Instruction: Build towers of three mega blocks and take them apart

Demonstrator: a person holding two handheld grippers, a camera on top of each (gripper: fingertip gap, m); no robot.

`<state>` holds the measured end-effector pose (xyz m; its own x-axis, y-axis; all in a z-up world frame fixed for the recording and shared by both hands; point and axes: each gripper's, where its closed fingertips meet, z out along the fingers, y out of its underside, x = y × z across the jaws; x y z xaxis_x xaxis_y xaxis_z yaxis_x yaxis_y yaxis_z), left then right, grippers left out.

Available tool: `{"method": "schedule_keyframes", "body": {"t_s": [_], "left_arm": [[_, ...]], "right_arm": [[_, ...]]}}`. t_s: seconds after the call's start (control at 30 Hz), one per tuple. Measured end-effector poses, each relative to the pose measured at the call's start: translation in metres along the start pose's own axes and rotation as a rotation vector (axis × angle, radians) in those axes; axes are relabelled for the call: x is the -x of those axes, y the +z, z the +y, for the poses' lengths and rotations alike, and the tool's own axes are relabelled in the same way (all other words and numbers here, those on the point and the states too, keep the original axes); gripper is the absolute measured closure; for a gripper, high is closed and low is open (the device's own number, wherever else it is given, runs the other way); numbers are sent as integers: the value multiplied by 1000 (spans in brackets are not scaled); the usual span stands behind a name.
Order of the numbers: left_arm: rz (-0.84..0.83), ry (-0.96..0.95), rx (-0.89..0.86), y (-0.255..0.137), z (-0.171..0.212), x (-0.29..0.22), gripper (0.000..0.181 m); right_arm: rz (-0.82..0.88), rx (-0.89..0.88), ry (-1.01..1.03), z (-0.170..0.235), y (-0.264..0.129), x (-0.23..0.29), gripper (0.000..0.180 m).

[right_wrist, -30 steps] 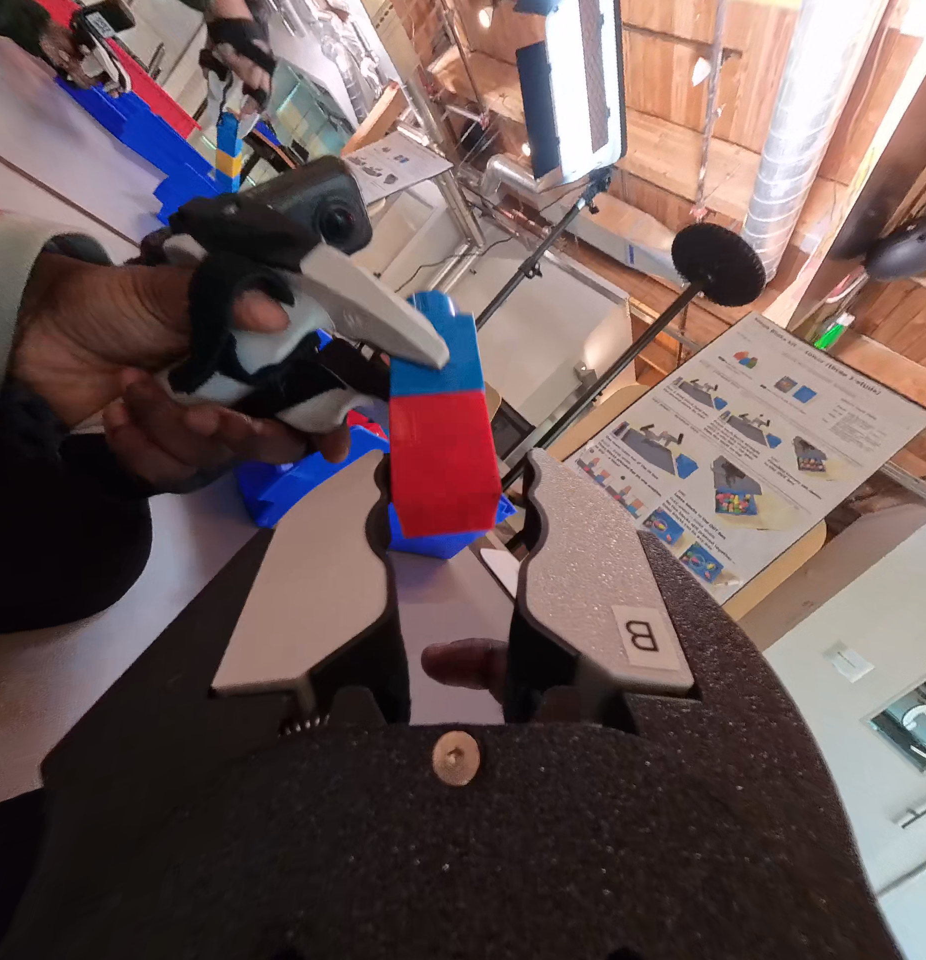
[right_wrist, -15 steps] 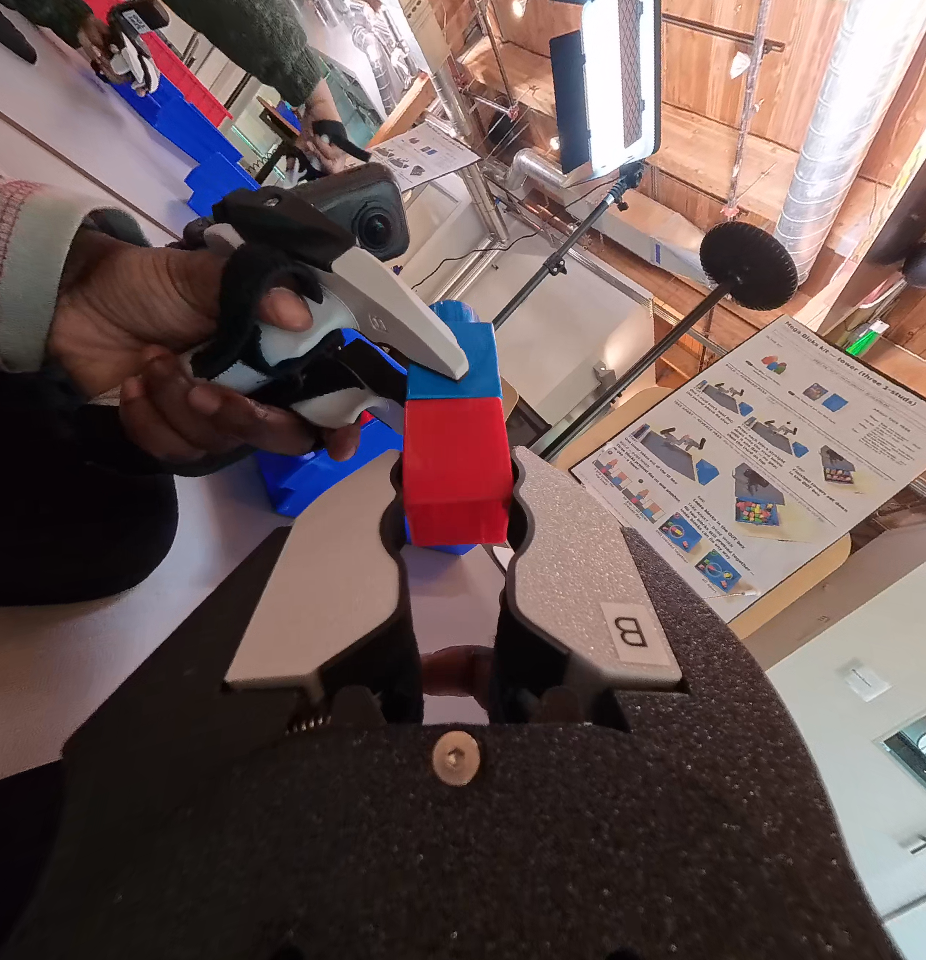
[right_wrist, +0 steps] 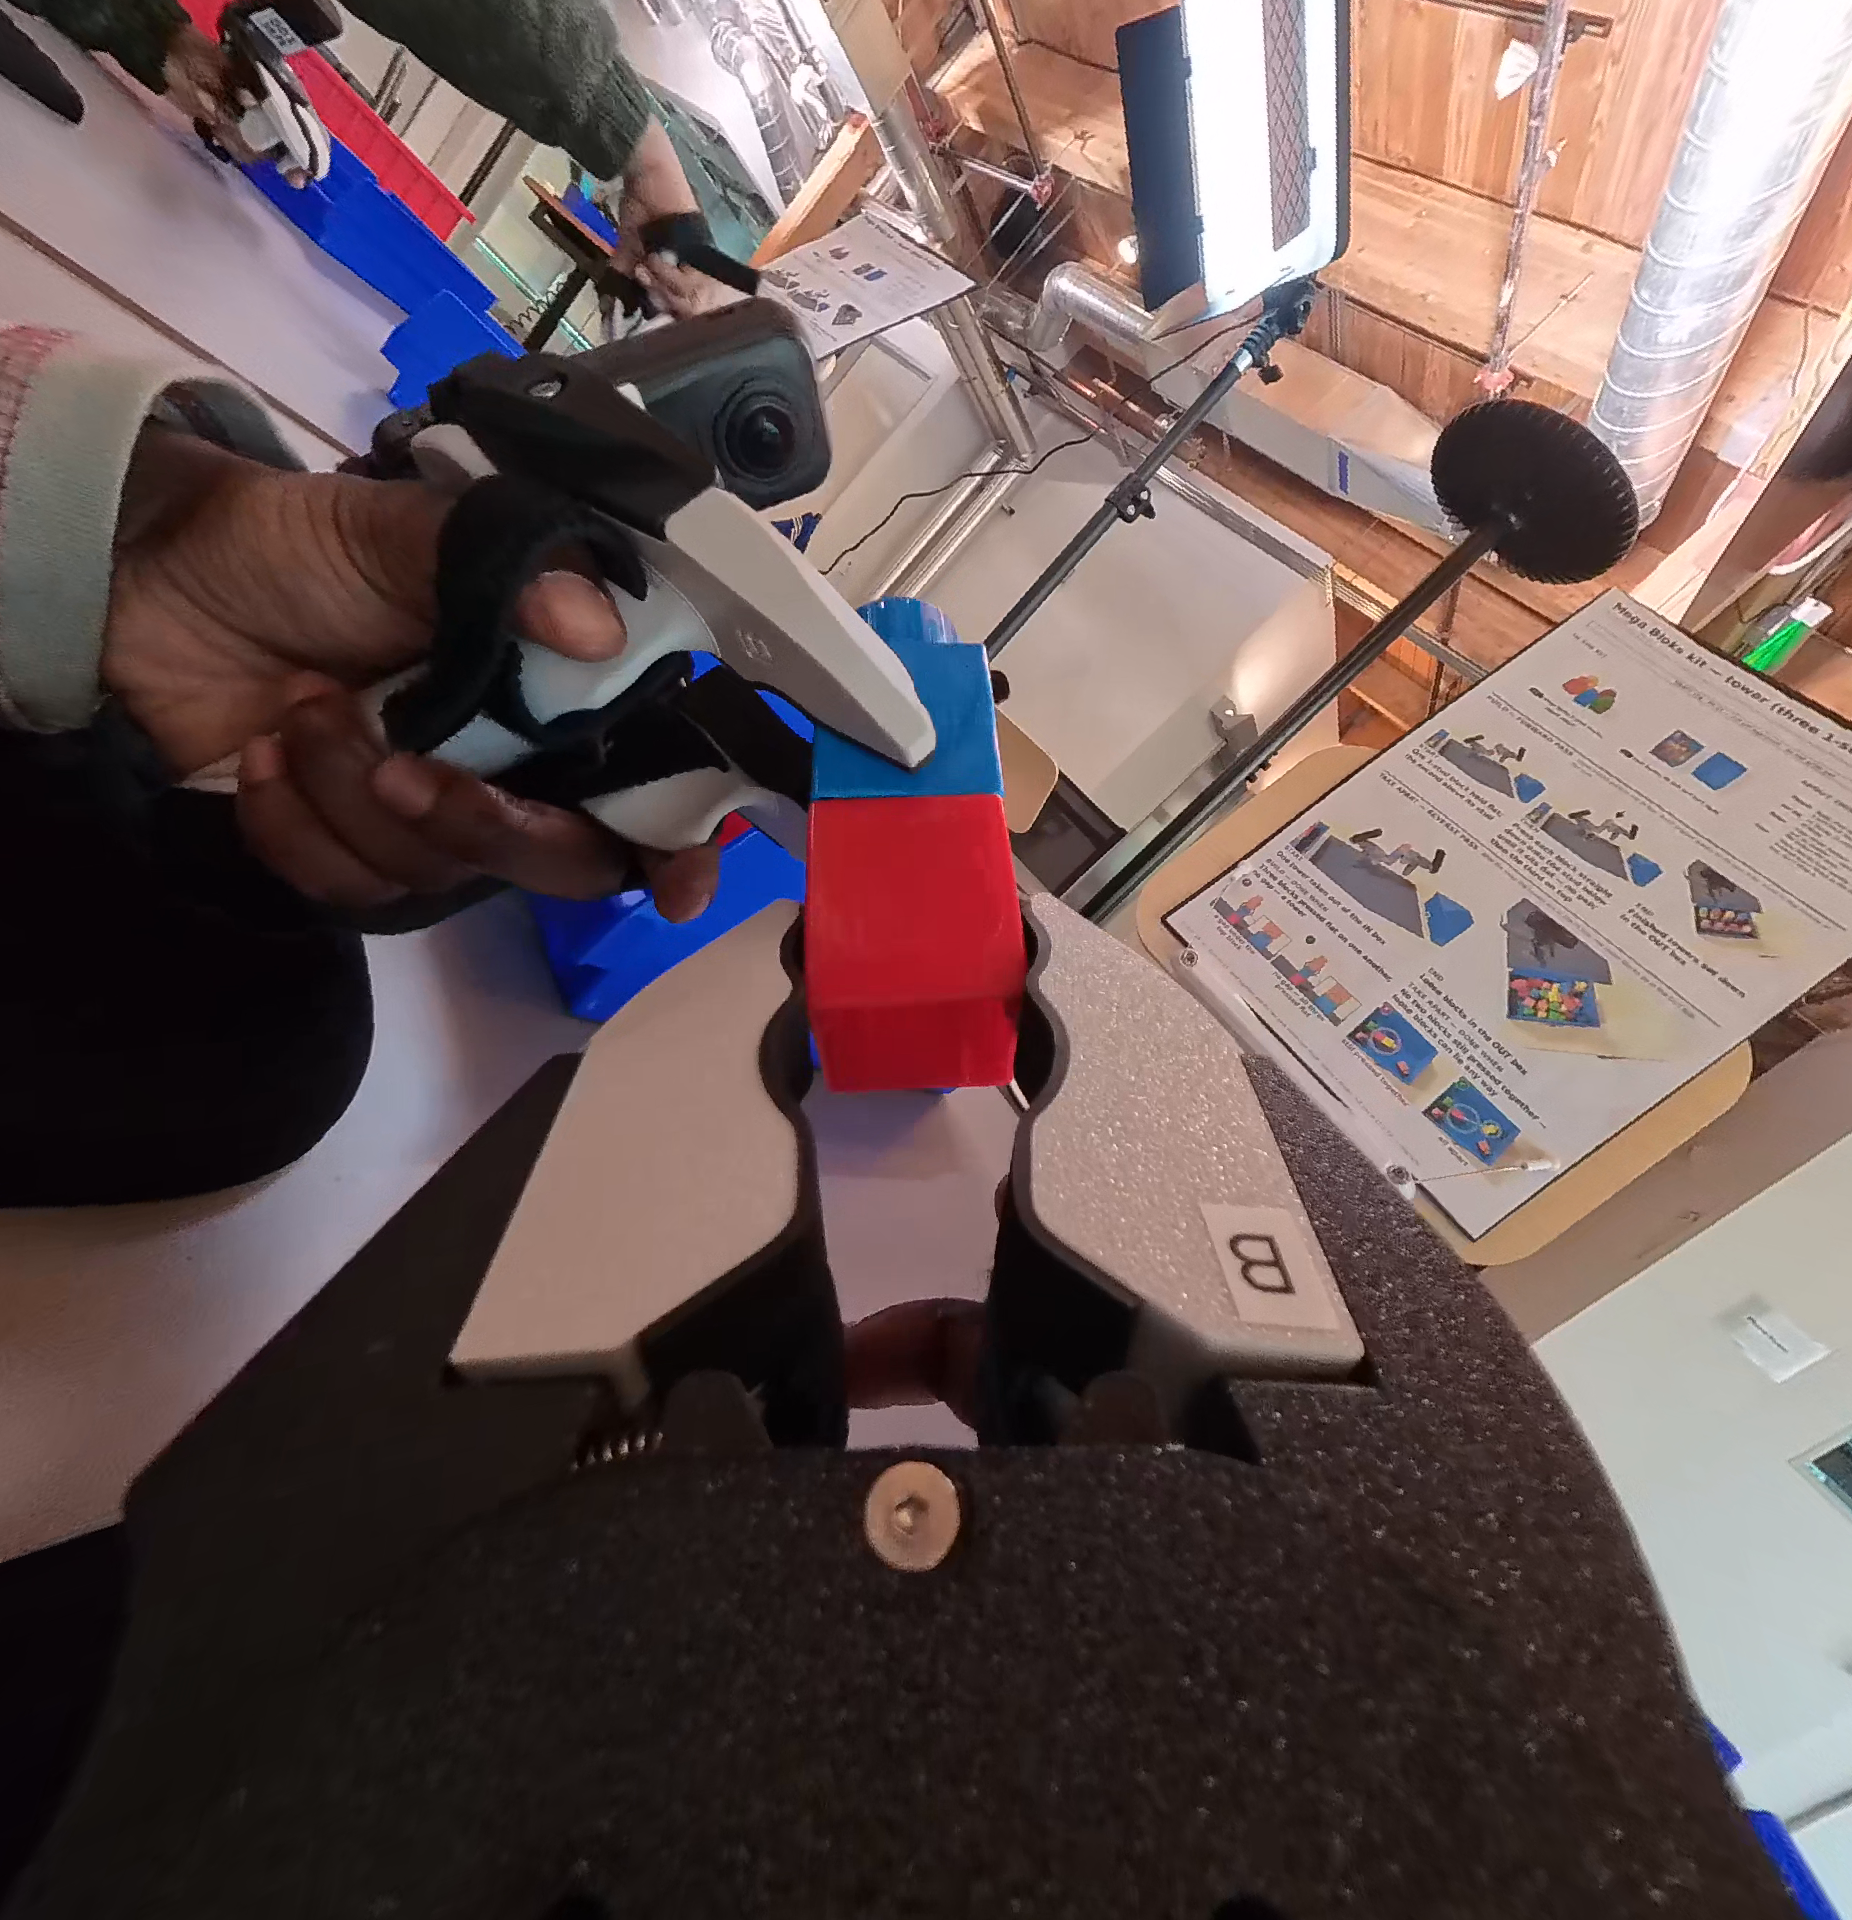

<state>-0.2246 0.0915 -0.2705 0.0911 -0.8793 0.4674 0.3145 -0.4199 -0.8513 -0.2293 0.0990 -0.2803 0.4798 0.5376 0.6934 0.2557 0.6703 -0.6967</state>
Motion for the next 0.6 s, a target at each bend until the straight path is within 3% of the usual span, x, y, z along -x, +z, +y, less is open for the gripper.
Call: {"method": "schedule_keyframes", "body": {"t_s": [0.13,0.23,0.37,0.47,0.6], "left_arm": [[-48,38,76,7,13,8,140],[-104,148,146,7,21,11,128],[-161,237,65,-15,-8,5,125],[-383,405,121,-52,-34,20,127],[-806,664,453,-111,-57,58,129]], "right_arm": [[3,28,-12,4,4,-2,144],[59,19,43,4,1,-14,144],[128,-11,176,5,-8,-35,144],[136,-36,223,2,-9,-39,144],[121,-37,196,0,-7,-35,144]]}}
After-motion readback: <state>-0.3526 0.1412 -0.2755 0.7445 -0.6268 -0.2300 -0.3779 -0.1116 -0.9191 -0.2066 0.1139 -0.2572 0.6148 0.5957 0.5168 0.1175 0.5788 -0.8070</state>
